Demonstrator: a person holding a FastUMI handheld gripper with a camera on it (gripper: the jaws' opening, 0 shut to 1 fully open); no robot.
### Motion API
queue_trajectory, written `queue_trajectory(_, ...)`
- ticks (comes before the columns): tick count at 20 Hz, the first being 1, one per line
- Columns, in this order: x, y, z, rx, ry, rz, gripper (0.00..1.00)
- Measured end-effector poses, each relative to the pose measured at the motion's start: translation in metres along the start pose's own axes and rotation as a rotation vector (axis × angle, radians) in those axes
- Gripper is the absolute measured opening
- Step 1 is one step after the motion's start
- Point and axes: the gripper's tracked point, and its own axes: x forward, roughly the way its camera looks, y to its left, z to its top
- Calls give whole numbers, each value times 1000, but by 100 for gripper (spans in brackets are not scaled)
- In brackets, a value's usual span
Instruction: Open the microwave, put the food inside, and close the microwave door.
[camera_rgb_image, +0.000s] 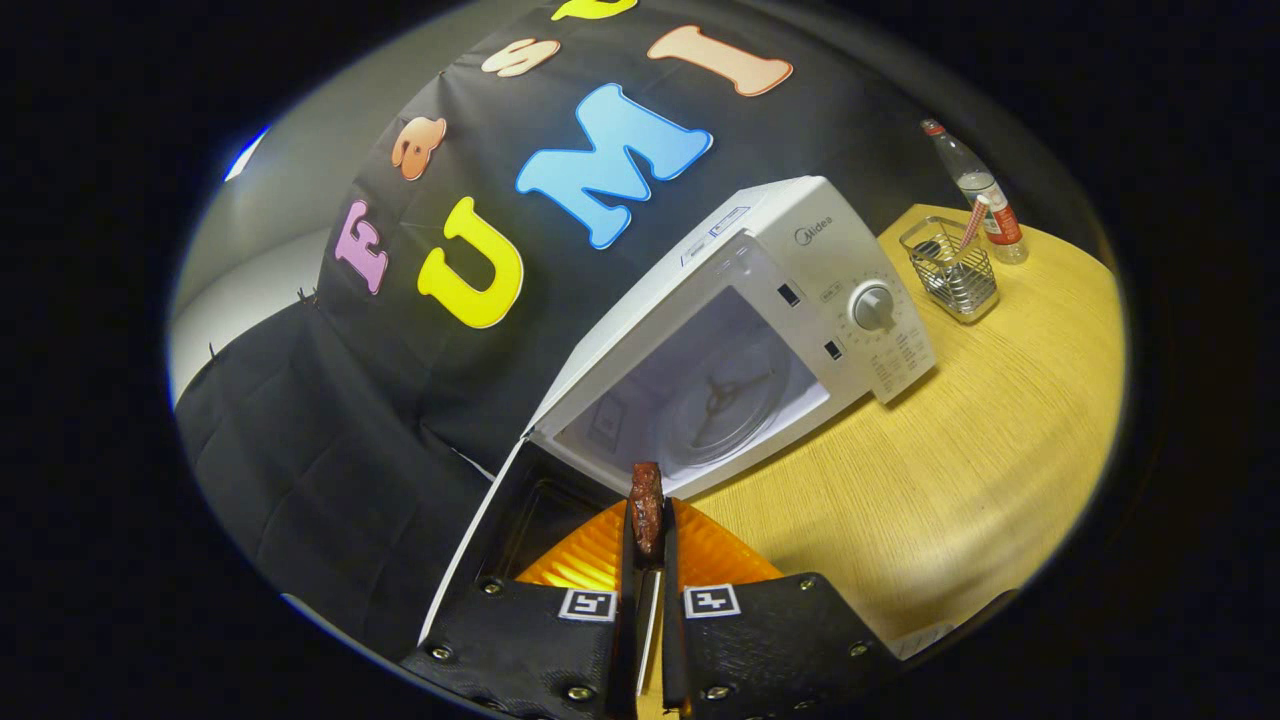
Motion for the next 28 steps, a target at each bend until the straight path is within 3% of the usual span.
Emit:
queue_trajectory(21,148,-35,35,53,-236,-43,10)
queue_trajectory(28,185,-52,22,59,-220,-89,10)
